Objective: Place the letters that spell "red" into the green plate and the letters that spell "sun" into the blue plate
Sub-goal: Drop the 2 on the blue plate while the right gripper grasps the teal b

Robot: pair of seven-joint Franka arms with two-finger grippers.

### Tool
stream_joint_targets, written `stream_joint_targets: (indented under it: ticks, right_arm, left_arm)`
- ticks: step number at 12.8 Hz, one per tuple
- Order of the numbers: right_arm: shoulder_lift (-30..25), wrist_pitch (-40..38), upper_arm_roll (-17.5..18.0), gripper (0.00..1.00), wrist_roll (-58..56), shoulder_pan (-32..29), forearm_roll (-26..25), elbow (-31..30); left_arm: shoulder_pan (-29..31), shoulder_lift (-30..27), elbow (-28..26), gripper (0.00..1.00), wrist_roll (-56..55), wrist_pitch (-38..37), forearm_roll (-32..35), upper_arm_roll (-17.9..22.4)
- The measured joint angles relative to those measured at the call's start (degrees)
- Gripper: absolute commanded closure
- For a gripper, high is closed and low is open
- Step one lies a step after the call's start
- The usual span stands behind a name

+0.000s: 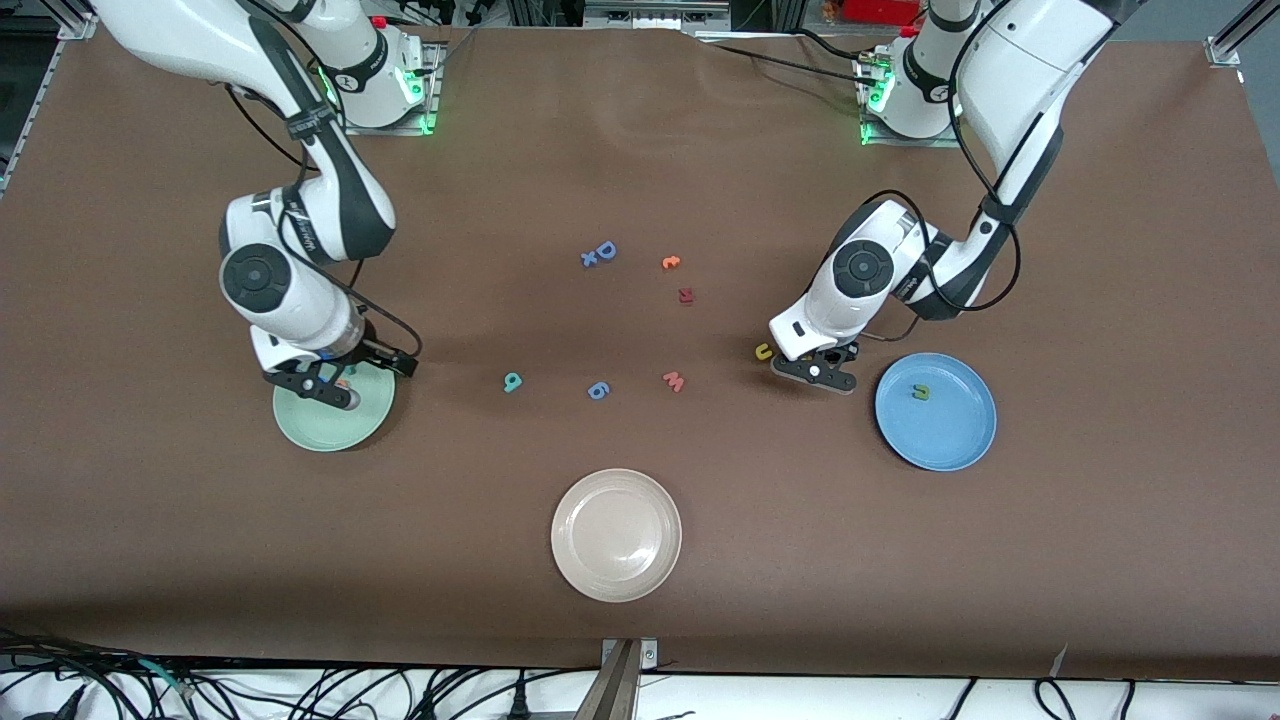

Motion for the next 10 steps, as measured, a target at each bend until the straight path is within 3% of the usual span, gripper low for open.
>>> stream_joint_targets:
  ticks: [2,6,10]
  right_arm:
    - [3.79,0.28,0.12,0.00,5.88,2.83,0.00,4.98]
    - [10.25,0.69,0.17,0.00,13.99,7.50,0.00,11.96]
    - [14.19,6.41,0.19,0.01,20.84,11.13,-0.01,12.80]
  left_arm:
    - [0.83,-1.70,1.25,0.96,0.04,-2.67,0.00,0.03]
    - [2.49,-4.37,9.56,0.91,7.23,-17.27,0.18,0.17]
    - [12.13,-2.50,10.34,0.90,25.01,-13.39,0.23,0.83]
